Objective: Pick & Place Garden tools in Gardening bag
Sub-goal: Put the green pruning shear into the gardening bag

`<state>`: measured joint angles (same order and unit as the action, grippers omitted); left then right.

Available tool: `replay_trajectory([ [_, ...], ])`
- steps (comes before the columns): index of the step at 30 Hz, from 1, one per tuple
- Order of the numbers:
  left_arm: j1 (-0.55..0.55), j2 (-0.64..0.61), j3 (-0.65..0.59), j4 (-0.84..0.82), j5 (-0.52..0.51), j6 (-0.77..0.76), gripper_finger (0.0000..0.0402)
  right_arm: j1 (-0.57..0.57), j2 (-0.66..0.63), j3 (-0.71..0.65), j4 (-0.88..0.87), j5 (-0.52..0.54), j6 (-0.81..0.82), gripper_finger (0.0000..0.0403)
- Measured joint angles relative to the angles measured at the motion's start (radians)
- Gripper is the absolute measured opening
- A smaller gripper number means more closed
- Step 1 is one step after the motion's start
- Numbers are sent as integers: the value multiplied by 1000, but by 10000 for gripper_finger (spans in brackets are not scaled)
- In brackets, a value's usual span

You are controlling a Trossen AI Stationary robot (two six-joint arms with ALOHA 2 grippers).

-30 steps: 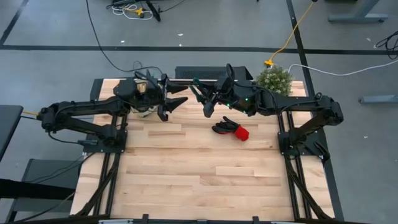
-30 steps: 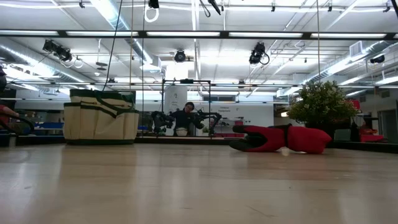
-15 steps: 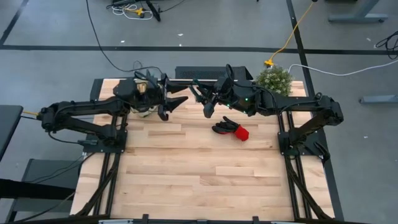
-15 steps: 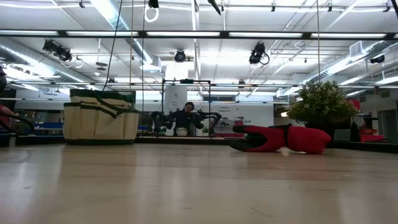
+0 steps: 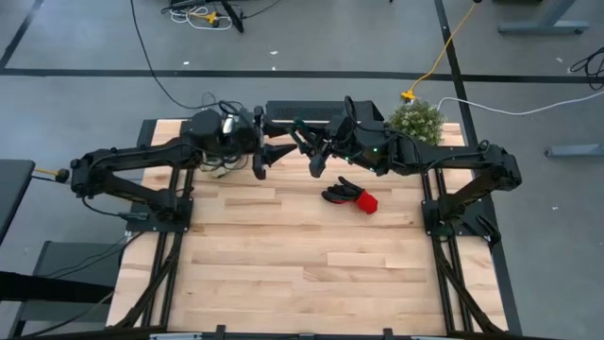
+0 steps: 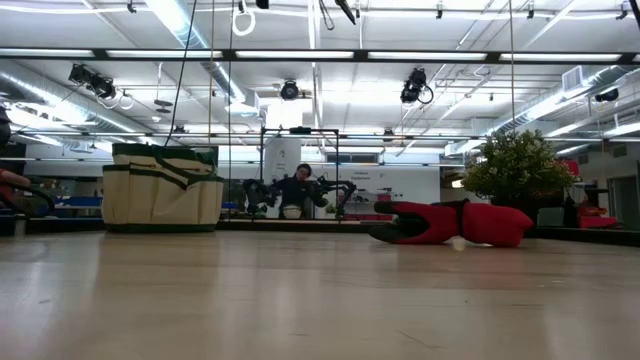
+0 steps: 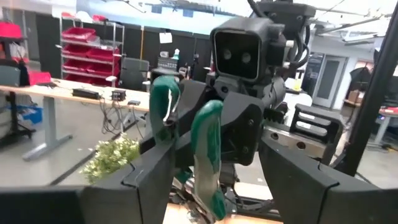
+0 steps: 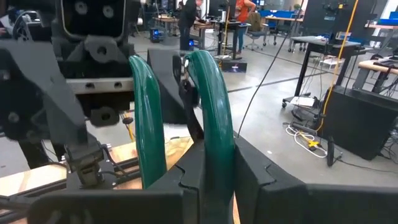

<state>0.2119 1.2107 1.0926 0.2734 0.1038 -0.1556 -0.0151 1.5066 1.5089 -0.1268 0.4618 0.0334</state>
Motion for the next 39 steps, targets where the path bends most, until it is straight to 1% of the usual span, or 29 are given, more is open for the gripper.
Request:
replay_trajectory([
  [2,0,14,4,3,4,-20,238,0,0,0,0,-2,0,50],
  [8,-3,20,6,6,5,-18,238,0,0,0,-2,-8,0,50],
  [12,-4,20,6,13,6,-17,227,0,0,0,-6,-10,0,50],
  [17,-4,20,6,14,6,-17,197,0,0,0,-9,-9,0,50],
  [32,-4,20,6,13,5,-16,87,1,1,0,-12,-9,2,50],
  [35,-4,20,6,13,6,-17,73,1,1,0,-12,-9,2,50],
  [39,-4,20,6,13,6,-17,73,1,1,0,-13,-9,2,50],
])
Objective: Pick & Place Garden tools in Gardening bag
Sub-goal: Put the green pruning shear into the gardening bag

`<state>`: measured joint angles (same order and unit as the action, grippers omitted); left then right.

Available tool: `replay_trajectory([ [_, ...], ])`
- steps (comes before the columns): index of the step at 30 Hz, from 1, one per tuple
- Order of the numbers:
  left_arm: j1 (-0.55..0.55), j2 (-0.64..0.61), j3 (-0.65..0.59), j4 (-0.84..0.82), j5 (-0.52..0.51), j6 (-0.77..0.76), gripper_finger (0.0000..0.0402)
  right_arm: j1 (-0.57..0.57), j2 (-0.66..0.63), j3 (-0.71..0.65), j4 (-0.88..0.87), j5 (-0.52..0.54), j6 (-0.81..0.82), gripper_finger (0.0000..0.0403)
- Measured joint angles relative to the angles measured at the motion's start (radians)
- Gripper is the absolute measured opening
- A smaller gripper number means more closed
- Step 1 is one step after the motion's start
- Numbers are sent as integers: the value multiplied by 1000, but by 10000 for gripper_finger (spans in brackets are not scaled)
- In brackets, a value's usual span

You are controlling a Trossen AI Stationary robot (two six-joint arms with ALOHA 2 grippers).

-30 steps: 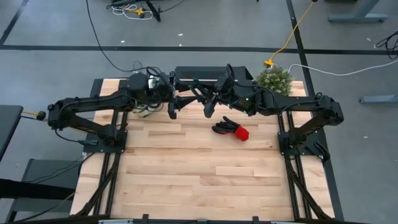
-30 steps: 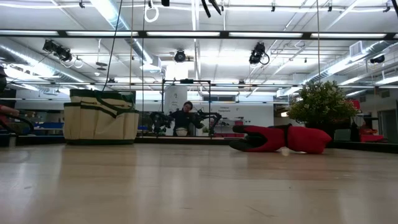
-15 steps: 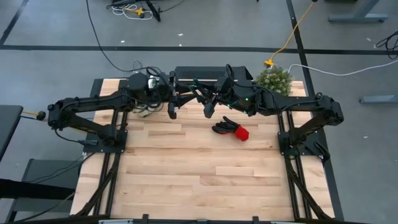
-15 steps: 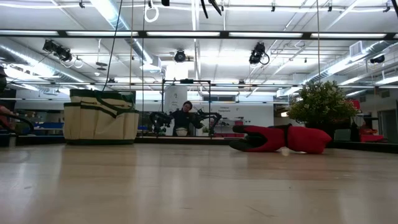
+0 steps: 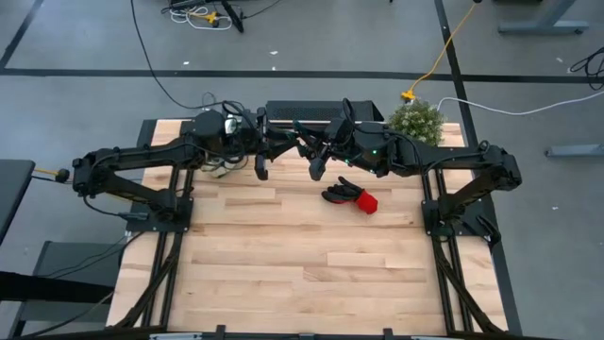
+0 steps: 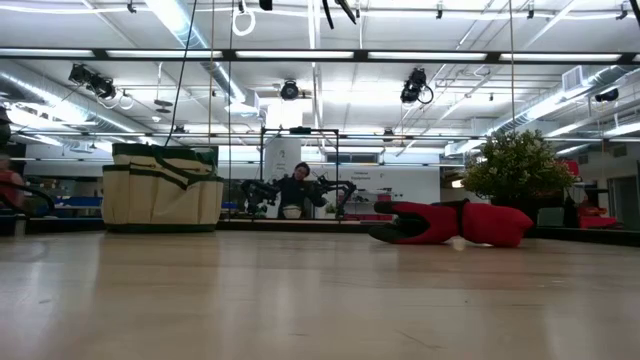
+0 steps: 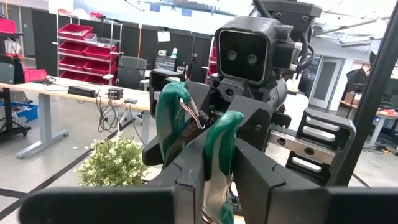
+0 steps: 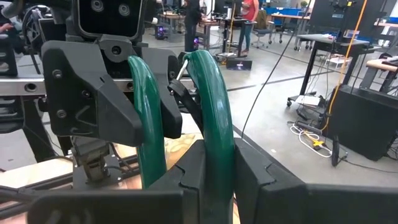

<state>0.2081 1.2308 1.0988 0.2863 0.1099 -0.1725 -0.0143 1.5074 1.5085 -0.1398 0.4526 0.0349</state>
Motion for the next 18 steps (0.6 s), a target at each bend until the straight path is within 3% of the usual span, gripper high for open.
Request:
replay_trajectory([
  [6,0,0,0,-1,0,-2,69,0,0,0,-3,0,1,53],
  [18,0,1,0,-2,0,2,65,0,1,0,-2,1,1,97],
])
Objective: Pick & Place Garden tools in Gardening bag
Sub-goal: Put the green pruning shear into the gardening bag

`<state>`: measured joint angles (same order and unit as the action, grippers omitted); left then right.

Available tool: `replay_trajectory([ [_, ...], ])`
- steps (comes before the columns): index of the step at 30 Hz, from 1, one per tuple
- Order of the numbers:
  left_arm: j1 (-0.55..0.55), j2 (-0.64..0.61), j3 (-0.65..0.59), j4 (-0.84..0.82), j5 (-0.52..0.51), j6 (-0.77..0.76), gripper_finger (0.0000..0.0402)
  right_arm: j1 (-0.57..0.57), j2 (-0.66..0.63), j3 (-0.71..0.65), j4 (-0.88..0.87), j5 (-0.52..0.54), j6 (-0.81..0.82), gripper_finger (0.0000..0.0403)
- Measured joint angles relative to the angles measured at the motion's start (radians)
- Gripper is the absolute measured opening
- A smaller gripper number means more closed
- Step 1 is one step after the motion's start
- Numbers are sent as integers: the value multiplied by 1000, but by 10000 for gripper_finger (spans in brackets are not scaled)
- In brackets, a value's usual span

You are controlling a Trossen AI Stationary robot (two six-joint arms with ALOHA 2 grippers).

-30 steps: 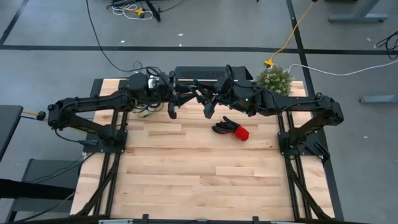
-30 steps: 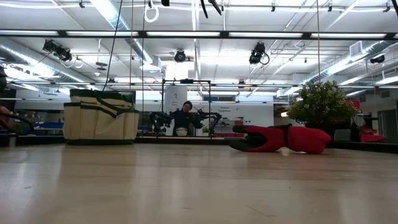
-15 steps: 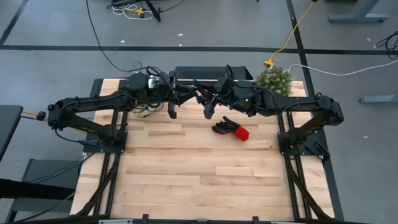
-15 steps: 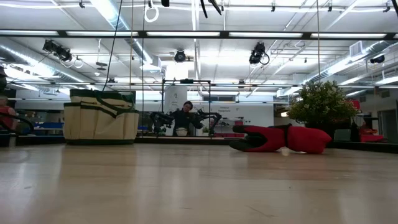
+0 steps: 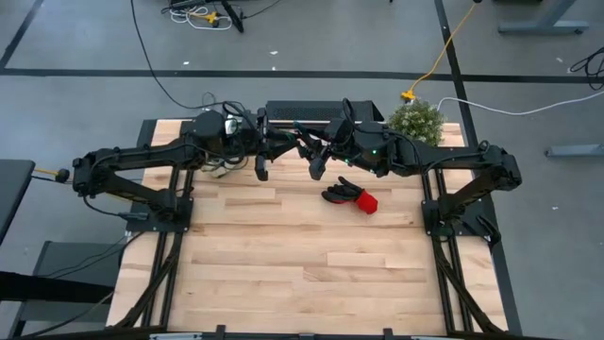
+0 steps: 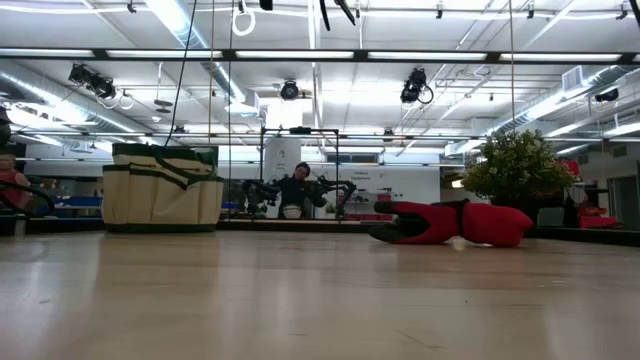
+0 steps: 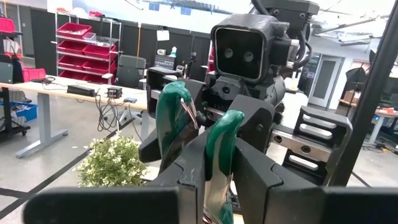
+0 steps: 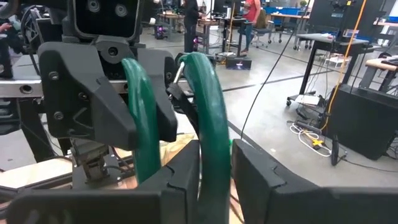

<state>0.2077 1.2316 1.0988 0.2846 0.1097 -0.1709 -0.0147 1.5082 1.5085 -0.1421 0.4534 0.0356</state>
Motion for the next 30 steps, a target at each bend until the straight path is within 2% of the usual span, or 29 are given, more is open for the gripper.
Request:
replay_trajectory([
  [4,0,0,0,0,0,0,65,0,0,0,0,-1,3,118],
  [12,0,0,0,-5,9,2,65,1,-2,-1,2,-23,5,191],
  [17,13,-17,0,-15,30,3,65,1,-21,-1,-1,-27,-38,220],
  [22,46,-62,-2,-76,30,11,65,2,-60,-1,-42,-26,-47,222],
  [30,91,-132,-1,-175,26,32,65,3,-101,-1,-61,-25,-47,203],
])
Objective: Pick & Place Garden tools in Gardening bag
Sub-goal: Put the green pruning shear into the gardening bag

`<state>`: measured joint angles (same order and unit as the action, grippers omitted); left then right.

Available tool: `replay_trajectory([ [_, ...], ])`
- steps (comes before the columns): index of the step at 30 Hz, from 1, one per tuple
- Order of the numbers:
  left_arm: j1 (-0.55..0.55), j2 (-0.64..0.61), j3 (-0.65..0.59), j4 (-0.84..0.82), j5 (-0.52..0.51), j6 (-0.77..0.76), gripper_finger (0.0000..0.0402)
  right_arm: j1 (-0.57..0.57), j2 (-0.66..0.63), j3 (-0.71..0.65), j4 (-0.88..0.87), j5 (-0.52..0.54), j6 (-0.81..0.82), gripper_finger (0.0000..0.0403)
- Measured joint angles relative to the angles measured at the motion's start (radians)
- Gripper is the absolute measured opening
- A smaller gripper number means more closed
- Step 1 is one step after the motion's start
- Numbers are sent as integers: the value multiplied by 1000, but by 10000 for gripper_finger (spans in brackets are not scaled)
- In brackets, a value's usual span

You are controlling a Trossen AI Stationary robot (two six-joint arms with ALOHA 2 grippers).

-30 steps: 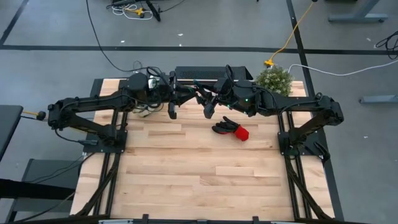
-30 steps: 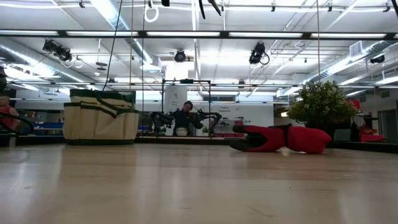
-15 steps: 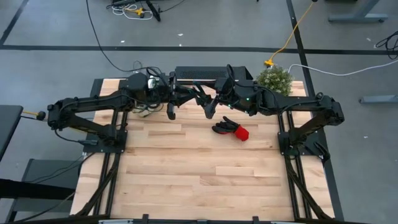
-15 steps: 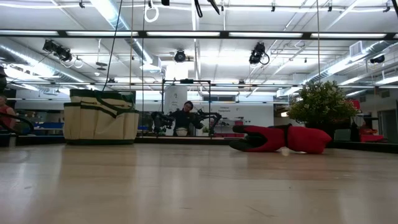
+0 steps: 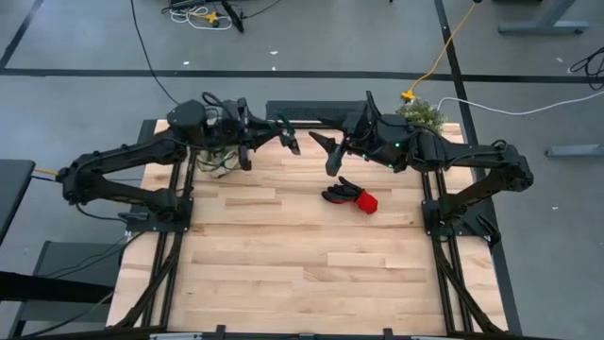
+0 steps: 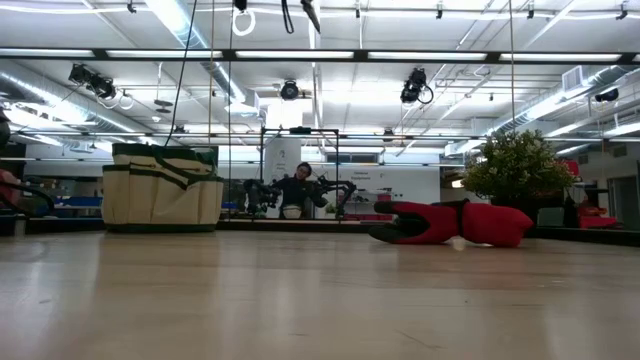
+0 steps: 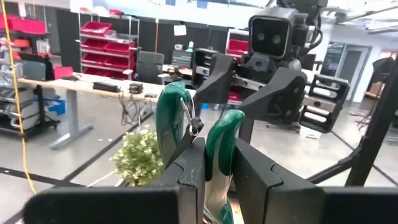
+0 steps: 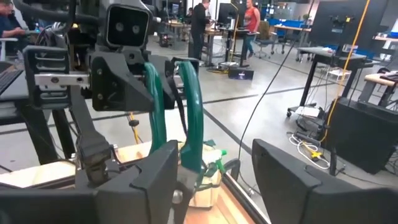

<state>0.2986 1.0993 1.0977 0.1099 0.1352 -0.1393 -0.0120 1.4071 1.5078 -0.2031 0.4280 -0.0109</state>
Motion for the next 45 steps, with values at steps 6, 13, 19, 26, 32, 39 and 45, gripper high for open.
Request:
replay_trajectory([
  [6,2,-29,1,-57,-1,26,64,0,-3,0,-5,-2,2,191],
  [13,1,-49,1,-125,-51,68,64,0,-3,0,-24,-2,7,181],
  [19,1,-49,1,-211,-63,73,64,0,-3,0,-52,-2,42,174],
  [26,1,-65,-108,-162,-65,33,64,0,-3,0,-55,-28,37,173],
  [32,1,-131,-218,-129,-103,-6,64,1,-3,0,-86,-121,33,161],
  [39,1,-256,-259,-197,-180,-10,64,1,-31,0,-182,-124,54,97],
  [45,1,-347,-272,-298,-238,-16,64,1,-75,0,-204,-146,25,31],
])
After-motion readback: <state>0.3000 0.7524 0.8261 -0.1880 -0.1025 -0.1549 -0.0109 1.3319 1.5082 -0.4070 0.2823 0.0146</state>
